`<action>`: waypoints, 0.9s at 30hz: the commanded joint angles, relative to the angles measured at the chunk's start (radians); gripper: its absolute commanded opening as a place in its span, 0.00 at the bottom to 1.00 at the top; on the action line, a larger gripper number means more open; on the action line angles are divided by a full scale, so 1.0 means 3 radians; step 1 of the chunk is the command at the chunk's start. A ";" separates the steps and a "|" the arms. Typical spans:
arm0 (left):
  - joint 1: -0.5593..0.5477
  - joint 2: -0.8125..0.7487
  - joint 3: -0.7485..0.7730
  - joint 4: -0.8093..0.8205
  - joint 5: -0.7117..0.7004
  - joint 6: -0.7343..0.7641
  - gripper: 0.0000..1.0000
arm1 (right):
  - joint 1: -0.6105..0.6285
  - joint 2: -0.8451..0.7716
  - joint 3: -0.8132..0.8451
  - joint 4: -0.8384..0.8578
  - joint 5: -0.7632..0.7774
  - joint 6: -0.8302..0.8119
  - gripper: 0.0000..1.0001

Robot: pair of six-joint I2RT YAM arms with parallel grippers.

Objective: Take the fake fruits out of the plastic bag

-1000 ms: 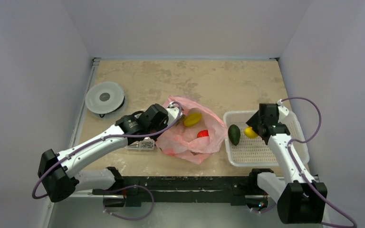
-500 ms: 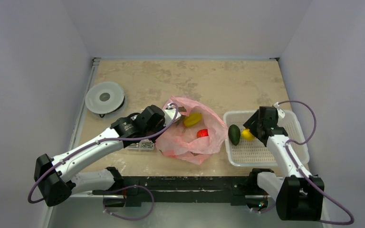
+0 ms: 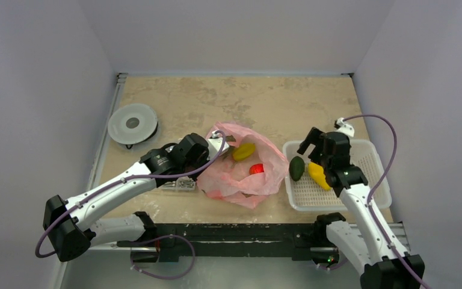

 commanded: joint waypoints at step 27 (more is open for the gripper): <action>-0.0025 -0.0258 -0.0061 0.0244 -0.0363 0.0047 0.00 | 0.2803 0.0954 0.0439 0.1452 -0.0508 -0.0459 0.74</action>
